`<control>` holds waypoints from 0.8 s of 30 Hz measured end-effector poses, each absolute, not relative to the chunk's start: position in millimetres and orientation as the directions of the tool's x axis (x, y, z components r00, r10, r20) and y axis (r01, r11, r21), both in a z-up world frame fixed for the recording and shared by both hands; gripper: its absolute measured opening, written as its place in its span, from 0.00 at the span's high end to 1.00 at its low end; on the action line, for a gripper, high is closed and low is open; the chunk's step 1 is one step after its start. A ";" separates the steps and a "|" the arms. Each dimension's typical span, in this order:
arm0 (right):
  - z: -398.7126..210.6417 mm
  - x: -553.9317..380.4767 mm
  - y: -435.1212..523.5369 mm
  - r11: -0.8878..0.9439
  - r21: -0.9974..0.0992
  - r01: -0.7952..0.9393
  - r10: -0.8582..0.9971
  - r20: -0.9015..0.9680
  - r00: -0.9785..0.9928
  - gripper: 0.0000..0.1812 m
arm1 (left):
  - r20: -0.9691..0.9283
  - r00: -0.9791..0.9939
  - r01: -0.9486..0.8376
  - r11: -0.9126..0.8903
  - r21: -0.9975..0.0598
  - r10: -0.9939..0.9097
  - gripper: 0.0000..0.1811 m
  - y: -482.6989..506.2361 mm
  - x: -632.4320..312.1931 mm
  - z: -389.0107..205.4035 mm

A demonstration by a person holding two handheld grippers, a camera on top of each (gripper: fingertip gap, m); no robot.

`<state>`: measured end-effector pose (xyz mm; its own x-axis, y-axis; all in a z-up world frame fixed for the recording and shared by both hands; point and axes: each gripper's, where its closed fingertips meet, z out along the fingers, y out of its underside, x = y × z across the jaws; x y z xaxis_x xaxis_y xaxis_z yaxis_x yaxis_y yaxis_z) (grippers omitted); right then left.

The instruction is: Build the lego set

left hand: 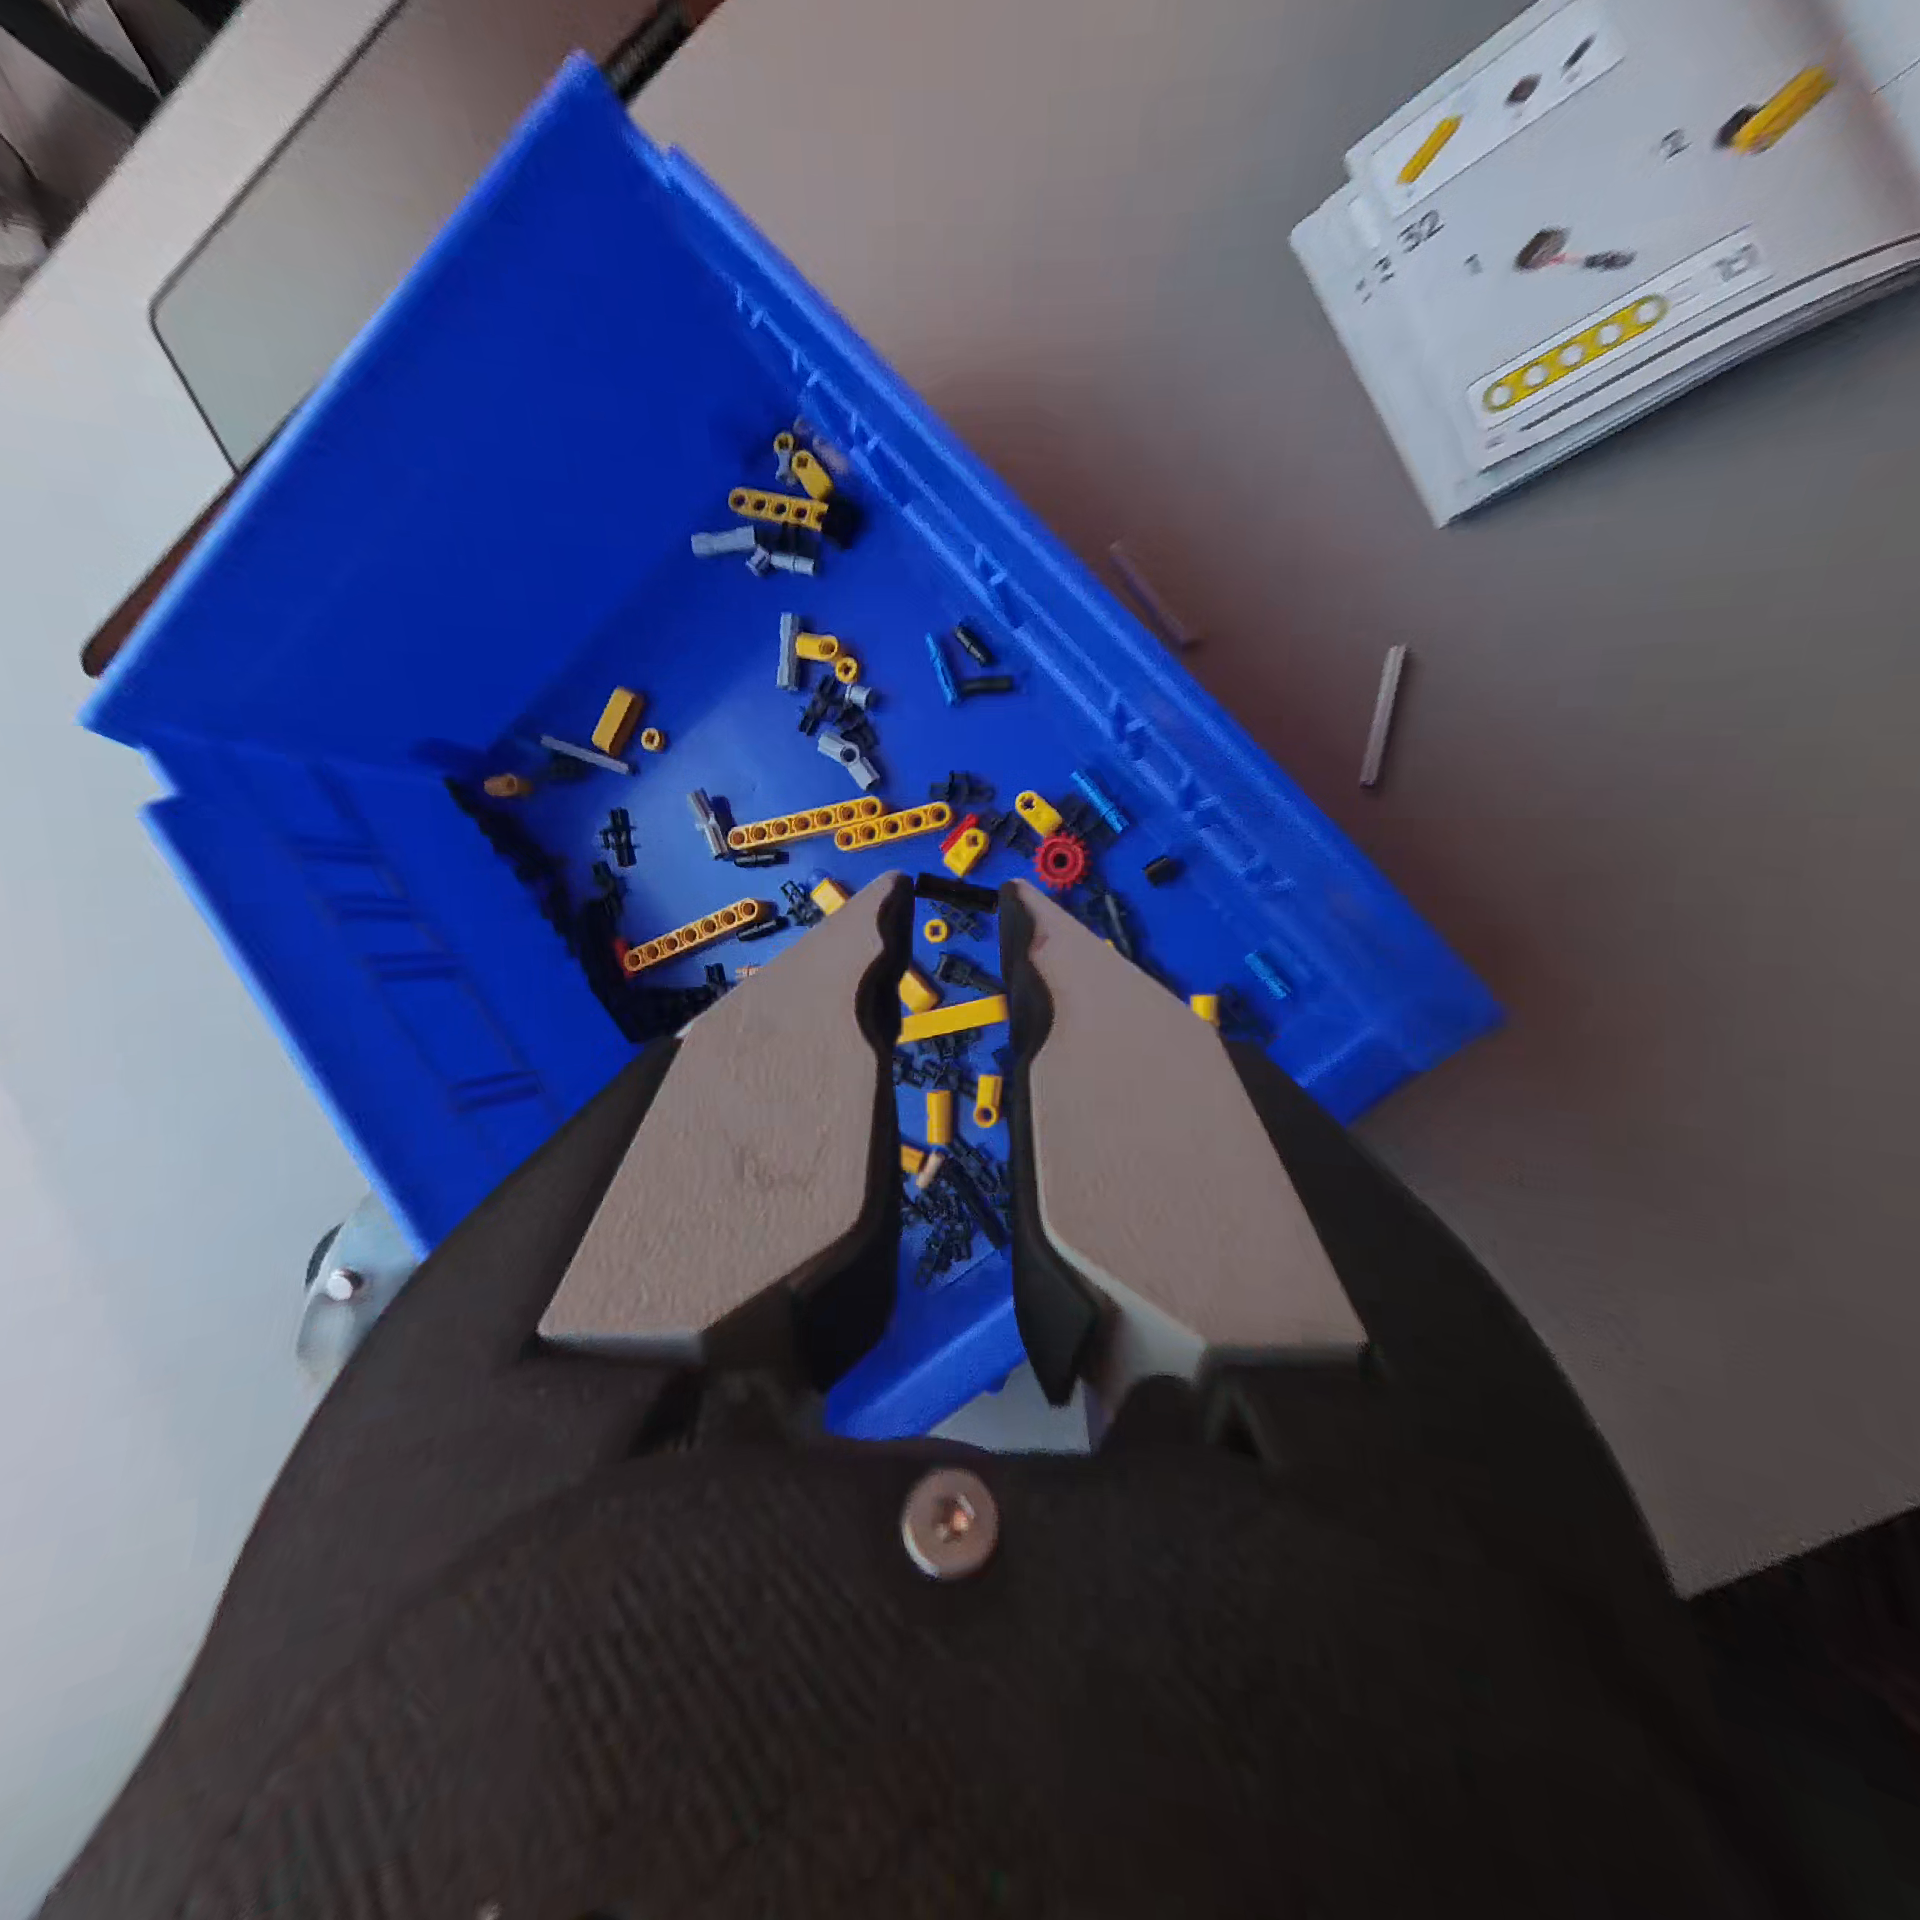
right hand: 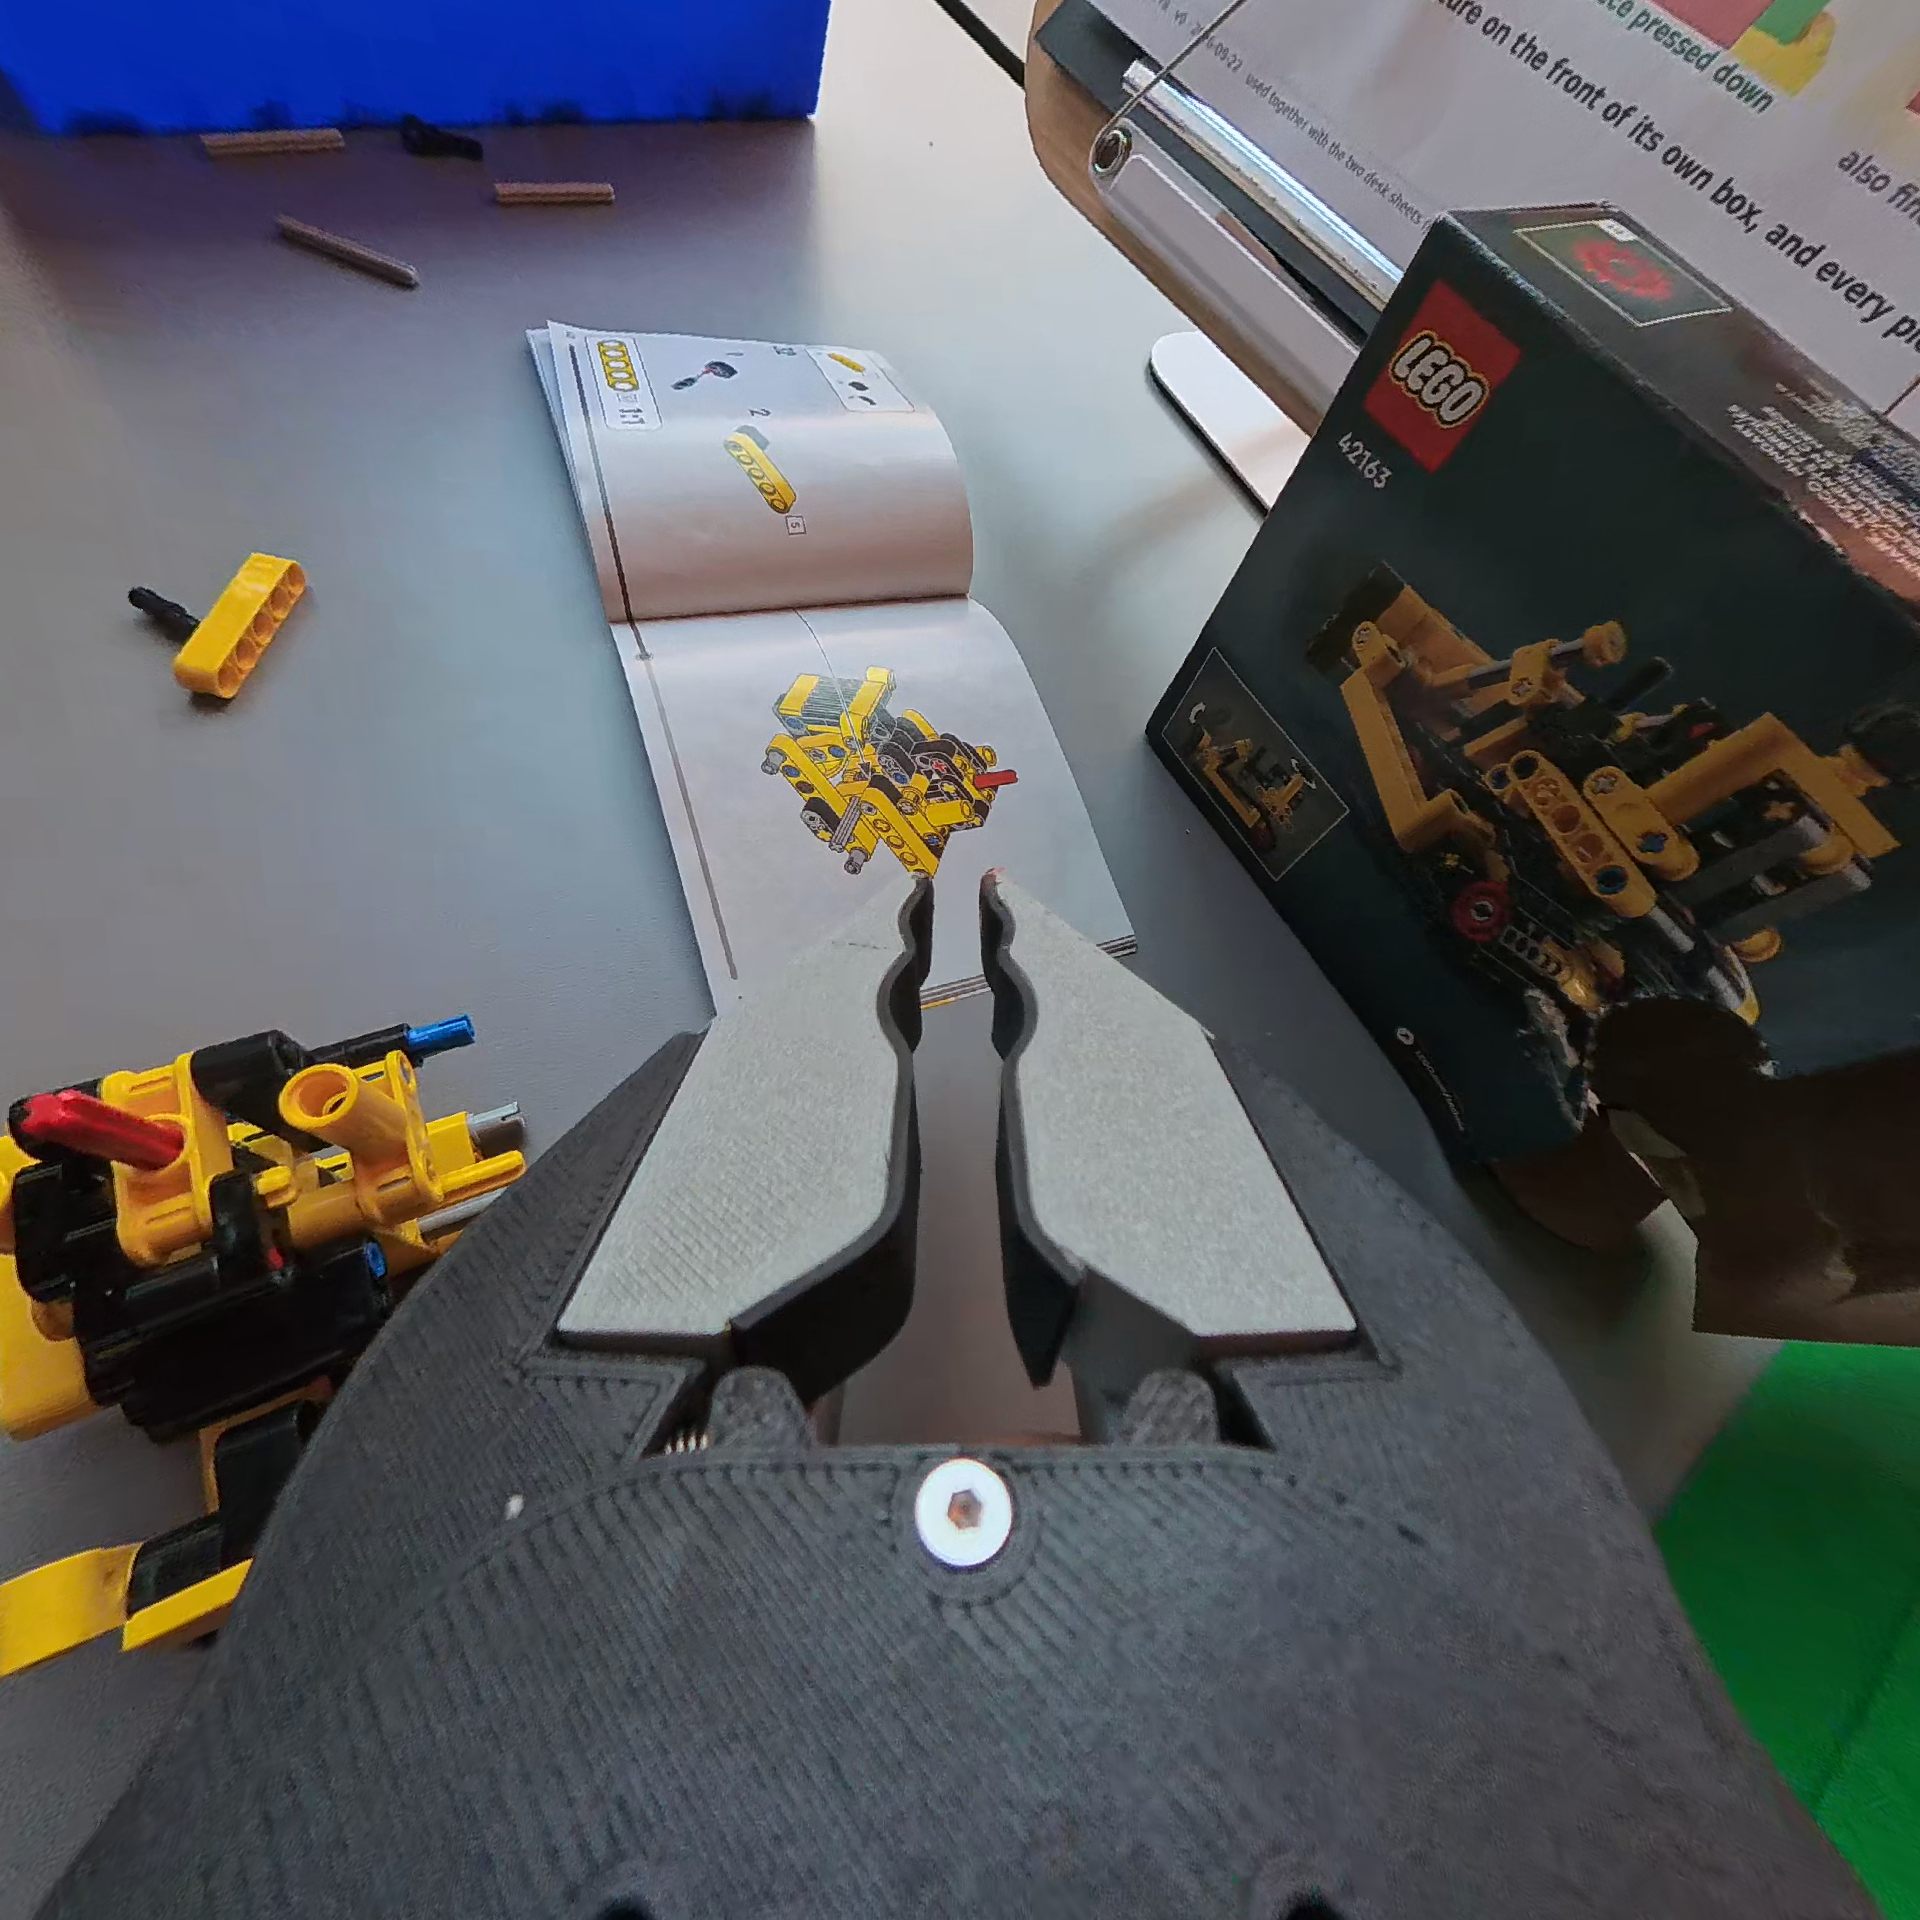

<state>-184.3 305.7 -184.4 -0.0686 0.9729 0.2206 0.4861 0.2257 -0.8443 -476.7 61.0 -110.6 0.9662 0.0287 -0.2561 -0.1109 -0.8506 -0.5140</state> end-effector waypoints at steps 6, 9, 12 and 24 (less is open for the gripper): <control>-183.3 -182.4 309.6 0.208 -0.850 0.484 0.976 0.212 -0.047 0.97 | -0.182 0.983 -0.046 -0.896 -0.443 0.039 0.92 58.9 -494.0 -156.6; -182.8 -182.2 311.0 0.199 -0.853 0.482 0.978 0.206 -0.039 0.97 | -0.177 0.983 -0.032 -0.891 -0.454 0.055 0.91 63.2 -497.4 -157.9; -182.9 -182.2 311.2 0.201 -0.852 0.484 0.977 0.210 -0.037 0.97 | -0.156 0.986 -0.024 -0.881 -0.473 0.057 0.86 67.2 -498.2 -155.3; -180.4 -181.4 314.2 0.193 -0.861 0.470 0.978 0.207 -0.022 0.97 | -0.130 0.989 -0.016 -0.839 -0.544 0.066 0.87 64.3 -507.8 -143.2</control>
